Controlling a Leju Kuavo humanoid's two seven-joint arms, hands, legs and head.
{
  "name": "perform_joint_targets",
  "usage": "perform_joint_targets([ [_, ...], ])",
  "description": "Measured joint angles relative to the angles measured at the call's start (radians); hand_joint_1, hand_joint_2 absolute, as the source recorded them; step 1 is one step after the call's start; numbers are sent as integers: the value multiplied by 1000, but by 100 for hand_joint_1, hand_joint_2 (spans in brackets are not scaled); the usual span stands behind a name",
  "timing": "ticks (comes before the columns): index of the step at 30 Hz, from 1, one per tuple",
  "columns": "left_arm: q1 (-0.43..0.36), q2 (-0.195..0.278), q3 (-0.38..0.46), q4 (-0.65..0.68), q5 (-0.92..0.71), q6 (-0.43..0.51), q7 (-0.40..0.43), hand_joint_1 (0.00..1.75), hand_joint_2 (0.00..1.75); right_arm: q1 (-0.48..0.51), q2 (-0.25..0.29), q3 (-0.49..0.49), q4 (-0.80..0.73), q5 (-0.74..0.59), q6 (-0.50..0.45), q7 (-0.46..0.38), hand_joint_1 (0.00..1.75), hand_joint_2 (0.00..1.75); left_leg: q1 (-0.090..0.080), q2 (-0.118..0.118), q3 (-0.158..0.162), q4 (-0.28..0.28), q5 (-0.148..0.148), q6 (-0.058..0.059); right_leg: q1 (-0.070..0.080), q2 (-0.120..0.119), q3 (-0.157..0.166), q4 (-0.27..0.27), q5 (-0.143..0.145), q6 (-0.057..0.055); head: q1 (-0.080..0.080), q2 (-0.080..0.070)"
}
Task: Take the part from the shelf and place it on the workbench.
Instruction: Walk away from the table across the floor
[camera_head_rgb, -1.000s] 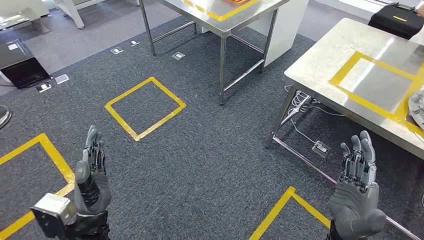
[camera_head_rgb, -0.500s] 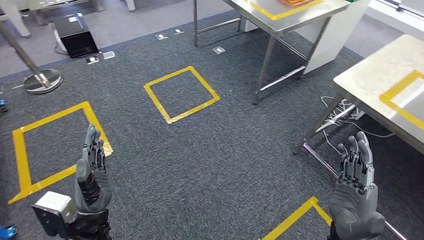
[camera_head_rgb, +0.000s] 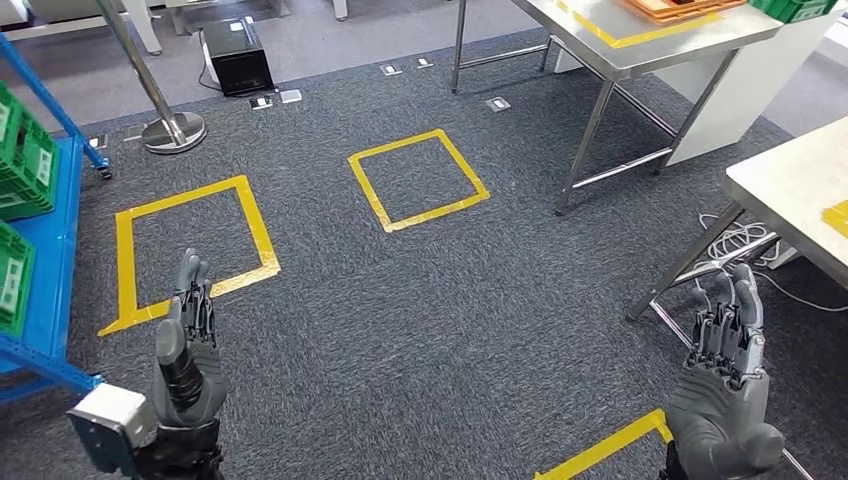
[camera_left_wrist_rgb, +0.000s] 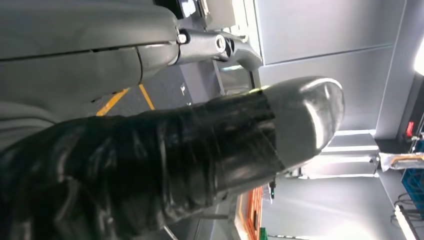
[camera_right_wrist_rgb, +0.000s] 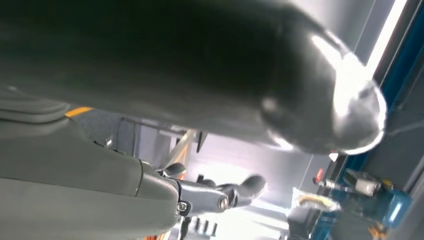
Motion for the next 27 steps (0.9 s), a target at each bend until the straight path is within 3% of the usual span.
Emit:
perform_joint_targets([
  [1, 0, 0, 0, 0, 0, 0, 0, 0, 0, 1, 0, 0, 0, 0, 0, 0, 0, 0, 8, 10, -11, 63, -35, -9, -2, -13, -12, 1, 8, 2, -3, 0],
  [2, 0, 0, 0, 0, 0, -1, 1, 0, 0, 1, 0, 0, 0, 0, 0, 0, 0, 0, 17, 16, -12, 107, -46, -19, -5, -26, -25, 3, 15, 7, -6, 0],
  [3, 0, 0, 0, 1, 0, -1, 2, 0, 0, 2, 0, 0, 0, 0, 0, 0, 0, 0, 26, 21, 2, 123, -36, -29, -8, -39, -39, 7, 22, 12, -10, 0],
  [5, 0, 1, 0, 1, 0, -3, 2, 0, 0, 1, 0, 0, 0, 0, 0, 0, 0, 0, 45, 41, 82, 57, 1, -49, -17, -61, -63, 26, 34, 27, -15, 0],
  [6, -1, 1, 0, 1, 0, -3, 3, 0, 0, 2, 0, 0, 0, 0, 0, 0, 0, 0, 50, 60, 140, -7, -1, -60, -20, -70, -80, 41, 37, 37, -20, 0],
  [7, -2, 1, 0, 1, -1, -5, 3, 0, 0, 3, 0, -1, -1, 0, 0, -1, 0, 0, 50, 75, 186, -66, -14, -61, -23, -77, -94, 58, 39, 46, -22, 0],
  [8, -3, 1, 0, 1, -2, -6, 3, 0, 0, 3, 0, -2, -2, 0, 0, -2, 0, 0, 47, 87, 214, -106, -33, -56, -25, -83, -104, 72, 41, 55, -22, 0],
  [9, -4, 1, 0, 0, -3, -6, 3, 0, 0, 4, 0, -3, -2, 0, 0, -3, 0, 0, 39, 88, 221, -126, -46, -46, -28, -90, -110, 80, 44, 63, -20, 0],
  [11, -1, 1, 0, 0, -5, -8, 4, 0, 0, 4, 0, -4, -2, 0, 0, -4, 0, 0, 30, 74, 203, -131, -39, -14, -38, -95, -109, 85, 48, 78, -11, 0],
  [12, -1, 1, 0, 0, -6, -8, 4, 0, 0, 4, 1, -4, -2, 0, 0, -4, 0, 0, 28, 67, 197, -134, -31, -2, -43, -79, -117, 96, 32, 84, -9, 0],
  [14, -3, 1, 0, 0, -8, -8, 4, 0, 0, 5, 0, -6, -2, 0, 0, -4, 0, 0, 25, 52, 186, -136, -12, 18, -47, -25, -149, 179, -44, 88, 1, 0],
  [16, -4, 0, 0, 0, -9, -8, 5, 0, 0, 6, 0, -7, -2, 0, 0, -5, 0, 0, 18, 34, 164, -135, 7, 26, -43, 6, -187, 313, -122, 83, 15, 0],
  [17, -3, 0, 0, 0, -10, -8, 5, 0, 0, 6, 0, -7, -1, 0, 0, -5, 0, 0, 14, 25, 152, -135, 16, 28, -41, 11, -193, 356, -138, 79, 20, 0],
  [18, -3, 0, 0, 0, -10, -8, 5, 0, 0, 7, 0, -7, -1, 0, 0, -5, 0, 0, 10, 16, 142, -134, 25, 29, -37, 12, -183, 363, -135, 73, 22, 0],
  [19, -3, 1, 0, 0, -10, -8, 5, 0, 0, 7, 0, -7, 0, 0, 0, -5, 0, 0, 8, 7, 133, -134, 32, 29, -33, 14, -154, 328, -115, 65, 22, 0],
  [21, -3, 1, 0, 0, -10, -8, 5, 0, 0, 5, 0, -8, 0, 0, 0, -5, 0, 0, 7, -7, 121, -134, 46, 26, -24, 28, -67, 187, -71, 48, 24, 0],
  [23, -4, 1, 0, 0, -10, -8, 5, 0, 0, 3, 0, -8, -1, 0, 1, -5, 0, 0, 11, -17, 111, -137, 61, 17, -16, 47, -6, 83, -53, 38, 24, 0],
  [26, -4, 0, 0, 0, -10, -8, 6, 0, 0, 2, 0, -9, -2, 0, 2, -5, 0, 0, 19, -26, 103, -145, 84, -5, -10, 44, 3, 49, -37, 30, 29, 0],
  [27, -4, 0, 0, 0, -10, -8, 6, 0, 0, 2, 0, -9, -2, 0, 2, -4, 0, 0, 17, -20, 96, -140, 77, -9, -11, 37, 3, 37, -25, 26, 29, 0],
])
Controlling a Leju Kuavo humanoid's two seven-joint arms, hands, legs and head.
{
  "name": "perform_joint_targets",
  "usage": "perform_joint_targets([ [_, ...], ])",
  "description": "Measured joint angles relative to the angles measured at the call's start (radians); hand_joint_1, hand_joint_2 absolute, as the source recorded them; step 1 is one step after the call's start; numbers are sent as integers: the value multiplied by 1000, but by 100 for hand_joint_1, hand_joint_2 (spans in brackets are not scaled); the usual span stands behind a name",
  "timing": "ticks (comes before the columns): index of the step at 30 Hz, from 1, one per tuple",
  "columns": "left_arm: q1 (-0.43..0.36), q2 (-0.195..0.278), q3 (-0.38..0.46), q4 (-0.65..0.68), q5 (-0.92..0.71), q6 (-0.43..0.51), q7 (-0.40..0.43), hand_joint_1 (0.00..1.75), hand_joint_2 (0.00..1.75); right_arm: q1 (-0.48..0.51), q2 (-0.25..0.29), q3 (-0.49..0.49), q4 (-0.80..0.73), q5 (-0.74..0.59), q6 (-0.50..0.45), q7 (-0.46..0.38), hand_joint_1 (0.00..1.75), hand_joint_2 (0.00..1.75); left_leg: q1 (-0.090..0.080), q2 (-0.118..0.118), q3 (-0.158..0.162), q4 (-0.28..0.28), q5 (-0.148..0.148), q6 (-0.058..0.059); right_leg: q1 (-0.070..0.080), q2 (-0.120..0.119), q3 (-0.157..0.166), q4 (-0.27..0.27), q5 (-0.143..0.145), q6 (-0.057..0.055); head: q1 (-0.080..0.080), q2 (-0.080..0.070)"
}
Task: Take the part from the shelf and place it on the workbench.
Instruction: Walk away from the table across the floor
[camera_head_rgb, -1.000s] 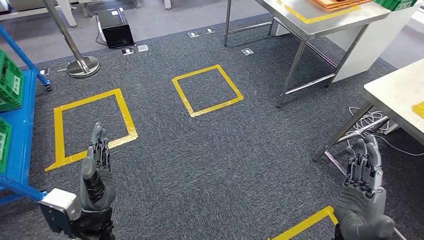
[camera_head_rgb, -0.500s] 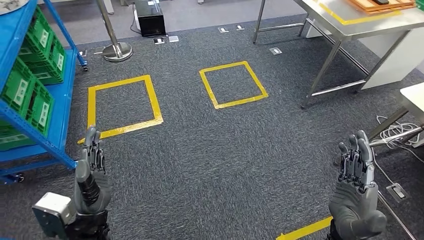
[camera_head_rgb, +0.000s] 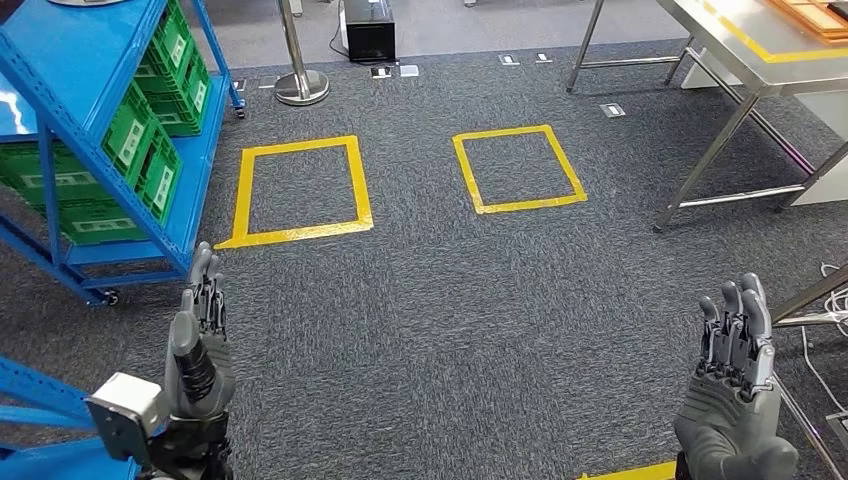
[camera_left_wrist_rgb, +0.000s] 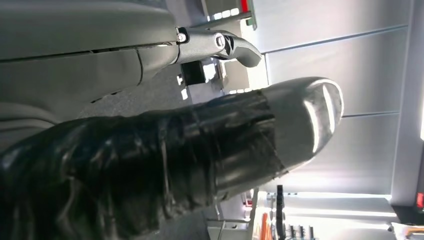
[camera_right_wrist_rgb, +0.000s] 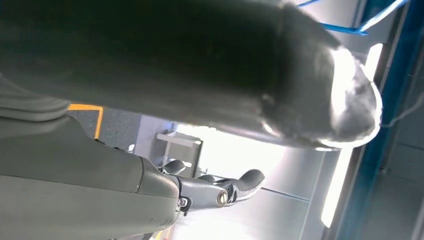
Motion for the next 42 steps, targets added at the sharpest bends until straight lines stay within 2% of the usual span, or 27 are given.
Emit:
perform_joint_targets([
  [2, 0, 0, 0, 0, 0, 0, 1, 0, 0, -2, 0, 0, 0, 0, 1, 1, 0, 0, -3, 20, -29, 62, -62, -4, -3, -15, -6, -19, 25, -9, -11, 0],
  [4, 0, 0, -1, 0, 0, 0, 2, 0, 0, -2, 0, 0, 1, 0, 1, 1, 0, 0, -3, 35, -64, 178, -144, -9, 1, -27, -28, -17, 41, -15, -24, 0],
  [5, 0, 0, -1, 0, 0, 0, 2, 0, 0, -2, 0, 0, 1, 0, 1, 1, 0, 0, -3, 37, -72, 227, -162, -12, 2, -32, -43, -12, 48, -14, -28, 0],
  [6, 0, 1, -1, 0, 0, 0, 3, 0, 0, -2, 0, 0, 2, 1, 1, 1, 0, 0, -2, 39, -68, 251, -157, -14, 3, -38, -60, -5, 55, -13, -32, 0],
  [8, 0, 1, -1, 1, 0, 0, 3, 0, 0, -2, 0, 0, 2, 2, 1, 2, 0, 0, -1, 46, -9, 203, -109, -14, 3, -48, -95, 11, 67, -8, -41, 0],
  [9, -1, 1, -1, 1, 0, 0, 3, 0, 0, -2, 0, 0, 2, 2, 1, 2, 0, 0, -1, 57, 38, 140, -101, -14, 3, -52, -110, 21, 73, -4, -46, 0],
  [11, -2, 1, -1, 0, -1, 0, 4, 0, 0, 0, 0, 0, 2, 3, 1, 2, 0, 0, -7, 74, 121, 21, -113, -4, 4, -57, -128, 32, 83, 6, -49, 0],
  [12, -3, 1, -1, 0, -2, 0, 5, 0, 0, 1, 0, 0, 2, 2, 1, 1, 0, 0, -12, 77, 137, -12, -123, 3, 4, -60, -129, 31, 91, 11, -49, 0],
  [14, -3, 1, -1, 0, -2, -1, 5, 0, 0, 1, 0, 0, 2, 0, 1, 1, 0, 0, -14, 69, 133, -33, -108, 21, 1, -64, -129, 22, 108, 22, -48, 0],
  [15, -4, 1, -1, 0, -2, -1, 6, 0, 0, 1, 0, 0, 2, -2, 2, 0, 0, 0, -13, 67, 132, -40, -98, 28, 0, -60, -135, 25, 103, 28, -48, 0],
  [17, -5, 0, -2, 0, -2, -1, 6, 0, 0, 2, 0, -1, 2, -10, 5, -2, 0, 0, -9, 65, 127, -49, -79, 41, -4, -42, -163, 85, 47, 40, -41, 0],
  [19, -5, 0, -2, 0, -3, -2, 6, 0, 0, 3, 0, -2, 2, -25, 11, -5, 0, 0, -10, 63, 111, -50, -62, 46, -7, -28, -207, 225, -37, 48, -28, 0],
  [20, -5, 0, -2, 0, -3, -2, 6, 0, 0, 3, 0, -2, 2, -32, 15, -7, 0, 0, -11, 62, 102, -50, -56, 46, -8, -27, -222, 287, -62, 51, -24, 0],
  [21, -5, 0, -2, 0, -2, -3, 6, 0, 0, 4, 0, -4, 3, -37, 17, -9, 0, 0, -12, 63, 94, -49, -51, 46, -8, -27, -225, 317, -67, 51, -20, 0],
  [22, -5, 0, -2, 0, -2, -3, 6, 0, 0, 4, 0, -5, 4, -39, 18, -10, 0, 0, -12, 62, 90, -49, -48, 46, -8, -27, -208, 306, -53, 50, -17, 0],
  [23, -5, 0, -2, 0, -2, -3, 6, 0, 0, 4, 0, -6, 4, -39, 18, -11, 0, 0, -13, 61, 87, -49, -46, 45, -8, -26, -175, 255, -25, 46, -14, 0],
  [25, -6, 0, -3, 0, -1, -3, 5, 0, 0, 4, 0, -7, 5, -25, 14, -10, 0, 0, -14, 59, 86, -49, -43, 41, -3, -22, -85, 107, 26, 30, -12, 0],
  [27, -9, 0, -4, 0, 2, -4, 3, 0, 0, 3, 0, -8, 4, 3, 5, -6, 0, 0, -11, 60, 81, -50, -36, 31, 5, -20, -31, 15, 38, 17, -13, 0],
  [29, -11, 0, -6, 0, 5, -5, 0, 0, 0, 3, 0, -8, 3, 22, -4, 0, 0, 0, -9, 60, 77, -54, -27, 17, 9, -21, -21, -10, 38, 8, -10, 0],
  [31, -11, 0, -7, 0, 7, -5, -1, 0, 0, 1, 1, -8, 1, 28, -8, 3, 0, 0, -9, 58, 63, -38, -41, 9, 5, -24, -11, -40, 47, -4, -11, 0],
  [32, -12, 0, -7, 0, 8, -4, -2, 0, 0, 1, 1, -8, 1, 30, -8, 4, 0, 0, -10, 56, 45, -1, -66, 6, 1, -26, -7, -54, 52, -10, -16, 0],
  [34, -11, 0, -7, 0, 10, -4, -2, 0, 0, 1, 1, -8, 1, 31, -8, 5, 0, 0, -8, 52, -13, 130, -134, -1, -1, -28, -10, -60, 58, -17, -30, 0],
  [36, -9, 1, -8, 0, 11, -4, -1, 0, 0, 2, 2, -8, 2, 32, -8, 5, 0, 0, -5, 51, -56, 231, -161, -8, -1, -33, -17, -58, 61, -17, -43, 0],
  [37, -9, 1, -8, 0, 11, -4, -1, 0, 0, 2, 2, -8, 2, 33, -8, 5, 0, 0, -4, 52, -53, 228, -146, -10, -2, -38, -19, -56, 61, -16, -48, 0],
  [38, -9, 1, -8, 0, 10, -4, -1, 0, 0, 2, 3, -8, 2, 33, -8, 5, 0, 0, -2, 55, -30, 185, -112, -11, -4, -42, -19, -54, 60, -13, -53, 0],
  [40, -10, 1, -8, 0, 7, -4, -1, 0, 0, 2, 4, -8, 2, 34, -9, 5, 0, 0, -5, 86, 42, 49, -48, -14, -3, -54, -20, -47, 53, -2, -63, 0],
  [42, -12, 1, -8, 0, 1, -4, 0, 0, 0, 2, 5, -8, 2, 37, -9, 5, 0, 0, -12, 113, 80, -29, -30, -10, 1, -68, -28, -36, 48, 10, -68, 0],
])
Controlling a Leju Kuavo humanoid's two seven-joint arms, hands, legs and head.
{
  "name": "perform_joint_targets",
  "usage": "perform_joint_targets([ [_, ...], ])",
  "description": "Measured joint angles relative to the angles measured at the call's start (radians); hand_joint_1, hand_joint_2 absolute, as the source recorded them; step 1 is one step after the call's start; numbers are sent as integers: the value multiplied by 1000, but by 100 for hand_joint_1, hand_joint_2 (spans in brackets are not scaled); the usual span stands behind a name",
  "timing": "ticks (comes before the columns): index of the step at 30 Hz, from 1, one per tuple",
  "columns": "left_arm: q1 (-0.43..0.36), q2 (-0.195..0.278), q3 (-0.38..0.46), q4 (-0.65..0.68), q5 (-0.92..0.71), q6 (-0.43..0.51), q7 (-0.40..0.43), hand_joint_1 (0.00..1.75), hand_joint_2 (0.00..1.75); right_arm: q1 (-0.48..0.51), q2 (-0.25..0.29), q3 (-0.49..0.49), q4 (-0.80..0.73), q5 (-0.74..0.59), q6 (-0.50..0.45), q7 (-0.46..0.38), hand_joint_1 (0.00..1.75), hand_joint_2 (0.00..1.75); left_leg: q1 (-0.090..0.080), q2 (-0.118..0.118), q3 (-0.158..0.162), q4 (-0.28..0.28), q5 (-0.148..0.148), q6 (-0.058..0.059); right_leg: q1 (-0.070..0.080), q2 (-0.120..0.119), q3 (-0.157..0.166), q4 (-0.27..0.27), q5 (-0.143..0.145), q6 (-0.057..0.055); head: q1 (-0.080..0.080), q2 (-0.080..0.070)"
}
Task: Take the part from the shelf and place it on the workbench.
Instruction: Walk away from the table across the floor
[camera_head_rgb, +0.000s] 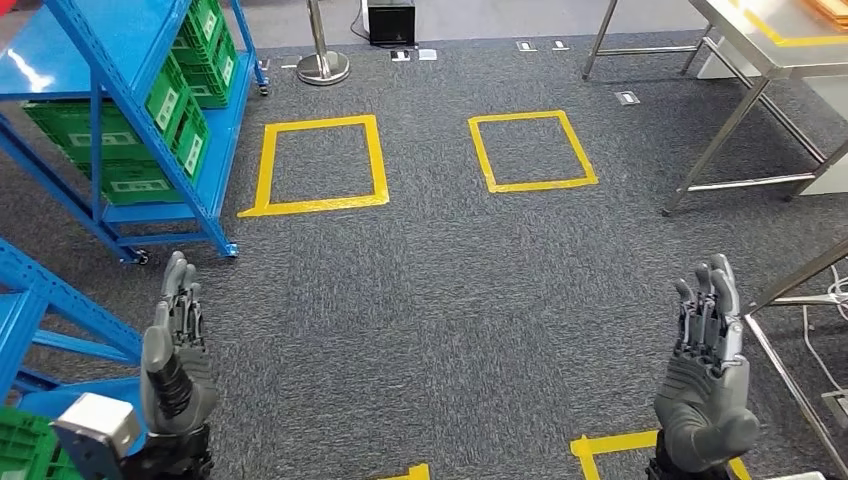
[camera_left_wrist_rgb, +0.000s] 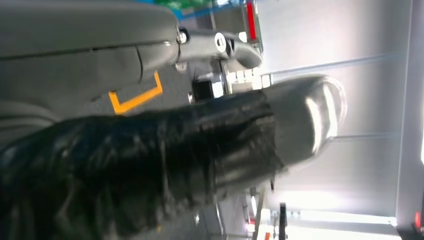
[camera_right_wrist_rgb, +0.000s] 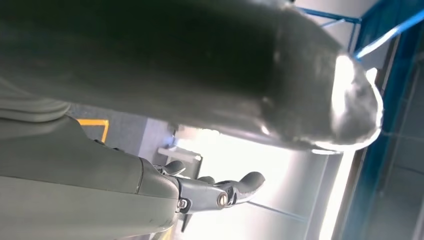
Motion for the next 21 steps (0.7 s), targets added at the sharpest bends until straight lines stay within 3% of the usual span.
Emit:
perform_joint_targets([
  [1, -1, 0, 0, 0, -2, 0, 0, 0, 0, 0, 0, 0, 0, 2, 0, 0, 0, 0, -3, -1, 1, -5, -4, 3, 2, -7, -5, 4, -1, 4, 1, 0],
  [3, 0, 0, -2, 0, -5, 1, 0, 0, 0, -2, 0, 1, 0, 6, -1, 0, 0, 0, 3, -31, -6, -11, -5, 10, 0, -18, -17, 16, -9, 13, 7, 0],
  [4, -1, 0, -3, 0, -6, 1, 0, 0, 0, -3, 0, 1, 0, 9, -2, 0, 0, 0, 5, -46, -6, -15, -7, 14, -2, -12, -31, 39, -22, 17, 11, 0],
  [5, -1, 0, -5, 0, -7, 1, 0, 0, 0, -5, 0, 1, 0, 12, -2, 0, 0, 0, 7, -60, -4, -19, -9, 19, -4, 0, -53, 82, -44, 20, 18, 0],
  [8, -2, 0, -7, 0, -10, 1, 1, 0, 0, -6, 0, 2, 3, 21, -4, 3, 0, 0, 3, -92, -2, -22, -11, 29, -8, 36, -165, 300, -115, 23, 40, 0],
  [9, -2, 0, -8, 0, -10, 1, 1, 0, 0, -5, 0, 2, 4, 23, -4, 4, 0, 0, -1, -104, -1, -22, -12, 30, -7, 39, -197, 347, -120, 20, 43, 0],
  [10, -2, 0, -8, 0, -10, 1, 2, 0, 0, -5, 0, 2, 6, 24, -5, 4, 0, 0, -4, -116, 1, -22, -12, 31, -5, 43, -212, 356, -106, 15, 46, 0],
  [11, -2, 0, -9, 0, -9, 1, 2, 0, 0, -5, 0, 2, 6, 26, -5, 4, 0, 0, -7, -129, 4, -22, -13, 32, -3, 48, -207, 322, -74, 7, 48, 0],
  [13, -2, 0, -11, 0, -7, 1, 1, 0, 0, -6, 0, 2, 6, 29, -5, 4, 0, 0, -8, -153, 12, -24, -16, 35, 4, 80, -154, 180, 15, -14, 48, 0],
  [15, -4, 0, -13, 1, -4, 1, 0, 0, 0, -5, -1, 3, 5, 34, -5, 5, 0, 0, 0, -173, 10, -25, -15, 32, 9, 117, -109, 82, 63, -31, 44, 0],
  [16, -4, 0, -14, 2, -3, 2, 0, 0, 0, -6, -2, 3, 5, 36, -5, 6, 0, 0, 8, -182, 5, -25, -13, 28, 10, 127, -100, 69, 64, -37, 45, 0],
  [18, -4, 0, -14, 4, -2, 2, 0, 0, 0, -7, -3, 3, 3, 41, -5, 7, 0, 0, 16, -196, -4, -29, -10, 19, 13, 114, -85, 44, 73, -48, 55, 0],
  [19, -4, 0, -14, 4, -1, 2, 0, 0, 0, -10, -4, 4, 3, 43, -5, 7, 0, 0, 13, -184, -12, -25, -13, 16, 10, 104, -69, 16, 73, -53, 57, 0],
  [21, -8, 0, -14, 5, 3, 3, 1, 0, 0, -14, -4, 6, 4, 49, -5, 10, 0, 0, 5, -132, -55, 38, -47, 9, 5, 80, -41, -37, 73, -59, 49, 0],
])
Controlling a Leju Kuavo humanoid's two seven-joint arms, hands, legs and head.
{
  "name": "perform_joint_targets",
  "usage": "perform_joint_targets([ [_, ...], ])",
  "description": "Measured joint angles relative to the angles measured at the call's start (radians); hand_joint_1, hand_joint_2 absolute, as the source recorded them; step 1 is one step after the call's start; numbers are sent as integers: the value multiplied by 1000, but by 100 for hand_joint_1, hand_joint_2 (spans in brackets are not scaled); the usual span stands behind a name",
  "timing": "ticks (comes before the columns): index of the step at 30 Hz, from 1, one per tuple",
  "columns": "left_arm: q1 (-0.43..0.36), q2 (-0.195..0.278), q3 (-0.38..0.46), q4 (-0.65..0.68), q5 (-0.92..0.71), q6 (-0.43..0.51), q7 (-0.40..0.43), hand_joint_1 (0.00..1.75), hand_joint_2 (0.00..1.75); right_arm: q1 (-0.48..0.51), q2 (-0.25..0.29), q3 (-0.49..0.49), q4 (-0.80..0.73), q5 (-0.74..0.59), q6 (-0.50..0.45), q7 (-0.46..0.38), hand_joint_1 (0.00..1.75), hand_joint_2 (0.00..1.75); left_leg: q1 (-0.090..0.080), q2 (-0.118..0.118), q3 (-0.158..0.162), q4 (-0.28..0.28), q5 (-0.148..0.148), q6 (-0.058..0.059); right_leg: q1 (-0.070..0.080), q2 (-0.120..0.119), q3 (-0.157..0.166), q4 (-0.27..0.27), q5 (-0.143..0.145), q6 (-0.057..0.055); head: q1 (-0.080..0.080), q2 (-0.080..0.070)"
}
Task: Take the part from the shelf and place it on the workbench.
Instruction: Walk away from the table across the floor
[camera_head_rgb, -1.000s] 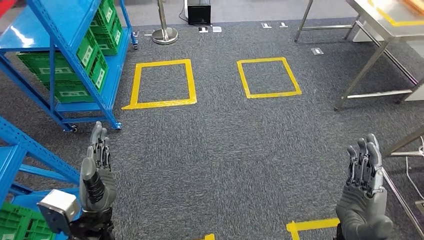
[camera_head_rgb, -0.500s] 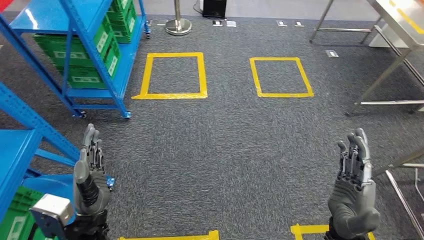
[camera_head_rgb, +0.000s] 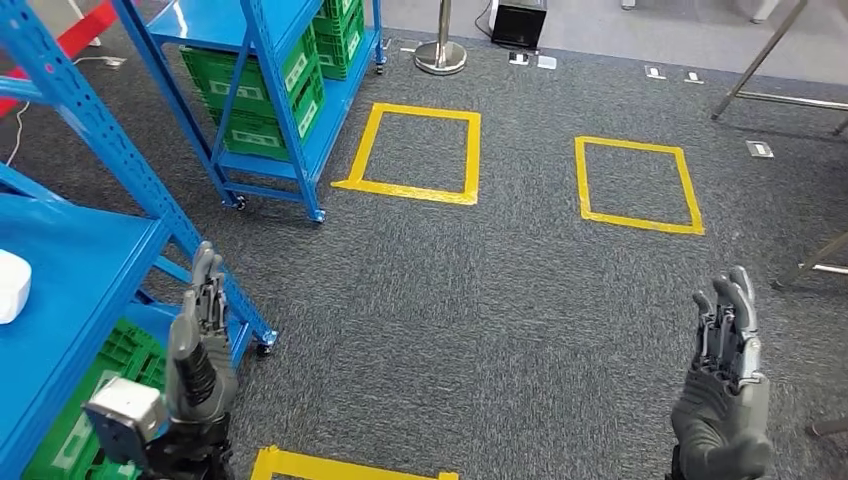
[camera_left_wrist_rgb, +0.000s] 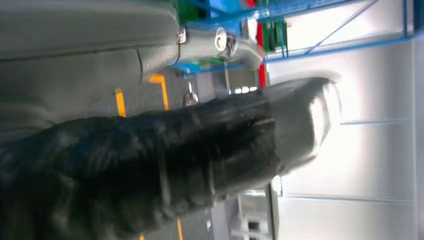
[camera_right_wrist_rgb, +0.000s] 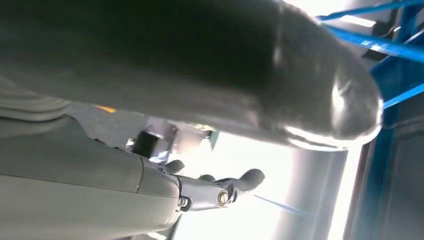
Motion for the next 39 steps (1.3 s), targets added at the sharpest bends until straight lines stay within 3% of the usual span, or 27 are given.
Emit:
perform_joint_targets([
  [2, -2, 0, 0, 2, 6, 1, 2, 0, 0, 1, 0, 1, 2, 4, 0, 4, 0, 0, 5, 43, -76, 130, -47, -14, -2, -25, 1, -5, -7, 5, -11, 0],
  [4, 0, 0, 0, 5, 10, 2, 4, 0, 0, 3, 0, 2, 5, 7, 0, 5, 0, 0, 15, 57, -120, 201, -53, -29, -8, -52, -6, 10, -16, 16, -15, 0],
  [5, 1, 1, 0, 6, 11, 2, 5, 0, 0, 3, 0, 3, 6, 9, 0, 5, 0, 0, 20, 62, -111, 181, -33, -37, -12, -65, -11, 20, -20, 23, -17, 0],
  [7, 1, 1, 0, 9, 12, 2, 6, 0, 0, 5, 0, 5, 7, 20, 3, 7, 0, 0, 24, 92, -43, 52, 20, -53, -23, -86, -15, 36, -30, 41, -20, 0],
  [9, -2, 1, 0, 10, 14, 0, 8, 0, 0, 5, -2, 9, 6, 40, 10, 10, 0, 0, 17, 116, 16, -46, 49, -50, -29, -102, -19, 49, -33, 59, -26, 0],
  [10, -4, 1, 0, 11, 15, -1, 8, 0, 0, 4, -3, 13, 6, 51, 14, 10, 0, 0, 12, 118, 23, -61, 52, -43, -29, -109, -21, 54, -32, 67, -28, 0],
  [12, -7, 1, 1, 12, 16, -2, 9, 0, 0, 2, -7, 21, 5, 65, 19, 12, 0, 0, 9, 98, 19, -61, 60, -24, -31, -120, -23, 57, -30, 78, -27, 0],
  [14, -9, 1, 1, 13, 15, -3, 10, 0, 0, -5, -12, 27, 5, 73, 21, 18, 0, 0, 13, 77, 19, -68, 65, -9, -37, -101, -46, 87, -53, 85, -22, 0],
  [15, -11, 1, 1, 13, 15, -4, 10, 0, 0, -8, -16, 29, 5, 77, 21, 23, 0, 0, 16, 66, 21, -73, 67, -2, -39, -81, -72, 134, -78, 86, -17, 0],
  [17, -15, 0, 0, 15, 15, -6, 12, 0, 0, -11, -26, 34, 5, 82, 23, 33, 0, 0, 16, 45, 21, -74, 68, 5, -41, -47, -146, 282, -135, 86, -3, 0],
  [19, -16, 0, 0, 17, 16, -8, 14, 0, 0, -12, -33, 41, 5, 85, 25, 40, 0, 0, 14, 19, 21, -74, 68, 7, -41, -37, -201, 382, -150, 85, 7, 0],
  [20, -16, 0, 0, 18, 16, -8, 14, 0, 0, -13, -36, 45, 5, 88, 26, 42, 0, 0, 13, 4, 21, -74, 68, 7, -41, -35, -202, 374, -131, 84, 9, 0],
  [21, -17, 0, 0, 18, 16, -8, 15, 0, 0, -15, -39, 49, 4, 90, 27, 43, 0, 0, 14, -11, 21, -73, 67, 7, -43, -29, -183, 325, -98, 82, 10, 0],
  [23, -19, 0, 0, 18, 16, -9, 14, 0, 0, -19, -45, 54, 3, 94, 28, 44, 0, 0, 16, -41, 20, -70, 66, 3, -51, 14, -118, 185, -37, 81, 13, 0],
  [25, -24, 0, 0, 19, 16, -9, 14, 0, 0, -20, -48, 58, 0, 95, 28, 44, 0, 0, 21, -63, 9, -62, 68, -7, -54, 52, -76, 113, -23, 82, 12, 0],
  [27, -26, 0, -1, 20, 16, -10, 14, 0, 0, -22, -52, 62, -1, 95, 29, 45, 0, 0, 29, -80, -10, -61, 75, -20, -46, 43, -69, 107, -27, 80, 10, 0],
  [28, -25, 0, -1, 20, 16, -10, 14, 0, 0, -26, -53, 66, -1, 95, 29, 45, 0, 0, 31, -72, -20, -58, 73, -25, -43, 28, -65, 97, -30, 75, 8, 0],
  [30, -28, 0, -1, 23, 16, -9, 13, 0, 0, -30, -55, 71, -2, 97, 31, 45, 0, 0, 24, -17, -60, 0, 42, -27, -37, -1, -59, 76, -33, 63, -9, 0],
  [31, -29, 0, -1, 24, 16, -9, 12, 0, 0, -31, -55, 73, -2, 97, 32, 45, 0, 0, 18, 21, -88, 60, 13, -25, -34, -14, -57, 68, -35, 56, -18, 0],
  [32, -30, 0, -1, 26, 16, -9, 12, 0, 0, -29, -56, 74, -3, 98, 34, 46, 0, 0, 14, 44, -120, 132, -18, -22, -29, -26, -58, 68, -34, 51, -26, 0],
  [34, -30, 0, -1, 29, 16, -10, 11, 0, 0, -29, -59, 78, -3, 99, 37, 46, 0, 0, 6, 58, -162, 235, -54, -14, -18, -51, -59, 67, -32, 46, -33, 0],
  [35, -30, 0, -1, 31, 16, -11, 11, 0, 0, -29, -61, 80, -3, 100, 39, 46, 0, 0, 1, 59, -154, 235, -51, -7, -13, -63, -60, 67, -31, 44, -36, 0],
  [36, -30, 0, -1, 32, 16, -13, 10, 0, 0, -29, -62, 82, -4, 101, 40, 46, 0, 0, -7, 61, -124, 196, -33, 3, -10, -75, -60, 67, -30, 43, -38, 0],
  [37, -31, 0, -1, 32, 17, -15, 9, 0, 0, -30, -63, 84, -4, 103, 42, 47, 0, 0, -18, 71, -75, 125, -7, 14, -7, -85, -58, 67, -30, 43, -40, 0],
  [39, -36, 0, -2, 32, 18, -18, 6, 0, 0, -31, -65, 89, -5, 109, 43, 49, 0, 0, -44, 120, 22, -22, 23, 38, -5, -105, -54, 65, -28, 45, -41, 0],
])
